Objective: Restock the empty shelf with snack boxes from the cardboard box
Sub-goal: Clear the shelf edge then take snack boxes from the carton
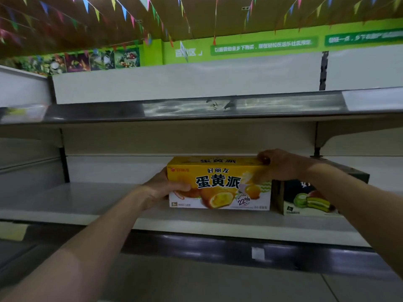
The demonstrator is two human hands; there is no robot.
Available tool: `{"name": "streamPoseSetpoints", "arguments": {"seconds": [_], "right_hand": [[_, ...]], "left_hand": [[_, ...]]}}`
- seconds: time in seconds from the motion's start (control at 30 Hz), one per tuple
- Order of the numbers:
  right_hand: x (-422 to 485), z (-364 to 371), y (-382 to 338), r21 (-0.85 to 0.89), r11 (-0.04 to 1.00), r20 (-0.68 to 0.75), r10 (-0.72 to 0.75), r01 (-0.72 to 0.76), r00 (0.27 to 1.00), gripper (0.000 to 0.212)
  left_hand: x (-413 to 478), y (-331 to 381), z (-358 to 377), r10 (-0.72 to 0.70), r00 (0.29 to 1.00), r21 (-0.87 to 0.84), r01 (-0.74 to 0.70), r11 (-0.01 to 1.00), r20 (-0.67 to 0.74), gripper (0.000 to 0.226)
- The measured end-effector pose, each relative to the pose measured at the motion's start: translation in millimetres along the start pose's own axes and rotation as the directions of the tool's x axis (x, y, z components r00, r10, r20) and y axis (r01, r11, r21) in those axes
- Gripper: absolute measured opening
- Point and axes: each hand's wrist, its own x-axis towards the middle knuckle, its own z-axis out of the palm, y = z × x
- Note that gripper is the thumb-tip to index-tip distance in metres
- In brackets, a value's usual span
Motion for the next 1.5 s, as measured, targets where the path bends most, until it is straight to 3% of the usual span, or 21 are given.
{"name": "streamPoseSetpoints", "arguments": {"seconds": [0.1, 0.23, 0.47, 0.77, 0.83, 0.93, 1.0, 1.07, 1.13, 1.2, 1.33, 1.5], "right_hand": [[4, 3, 5, -0.099, 0.995, 0.019, 0.032, -0.030, 0.999, 0.056], [11, 3, 10, -0.130, 0.990, 0.025, 0.052, -0.048, 0.998, 0.054], [26, 4, 15, -0.260, 0.963, 0.046, 0.085, -0.070, 0.995, 0.072], [45, 16, 21, -0.420, 0.899, -0.056, 0.111, -0.124, 0.992, 0.064], [46, 21, 22, -0.450, 0.882, -0.096, 0.103, -0.136, 0.990, 0.055], [40, 27, 18, -0.519, 0.847, -0.144, 0.046, -0.115, 0.989, 0.047], [36, 28, 14, -0.565, 0.816, -0.165, 0.032, -0.121, 0.986, 0.048], [33, 29, 8, -0.618, 0.773, -0.179, 0.036, -0.141, 0.983, 0.051], [29, 31, 0, -0.663, 0.733, -0.181, 0.038, -0.150, 0.983, 0.056], [25, 35, -8, -0.676, 0.726, -0.185, -0.005, -0.124, 0.983, 0.069], [27, 55, -18, -0.628, 0.776, -0.237, -0.119, -0.058, 0.964, 0.077], [33, 77, -14, -0.616, 0.783, -0.272, -0.117, -0.080, 0.955, 0.076]], "left_hand": [[13, -3, 3, -0.020, 0.997, 0.024, 0.019, 1.000, 0.074, 0.053], [25, -9, 10, -0.042, 0.992, -0.010, 0.044, 0.999, 0.117, 0.052], [38, -14, 9, -0.029, 0.991, -0.027, 0.033, 0.999, 0.129, 0.054], [47, -17, 17, 0.027, 0.998, -0.006, -0.027, 1.000, 0.057, 0.051], [47, -18, 19, 0.051, 0.998, 0.005, -0.051, 0.999, 0.029, 0.061], [51, -21, 20, 0.038, 0.996, 0.059, -0.033, 0.998, -0.078, 0.112], [48, -18, 23, 0.089, 0.982, 0.160, -0.062, 0.985, -0.169, 0.128], [43, -14, 27, 0.258, 0.939, 0.393, -0.154, 0.907, -0.227, 0.125], [37, -5, 34, 0.440, 0.878, 0.685, -0.203, 0.700, -0.190, 0.121], [37, 0, 39, 0.535, 0.841, 0.849, -0.223, 0.479, -0.081, 0.117], [38, 2, 54, 0.498, 0.864, 0.943, -0.222, 0.247, 0.073, 0.113], [44, 3, 57, 0.426, 0.901, 0.967, -0.176, 0.184, 0.083, 0.101]]}}
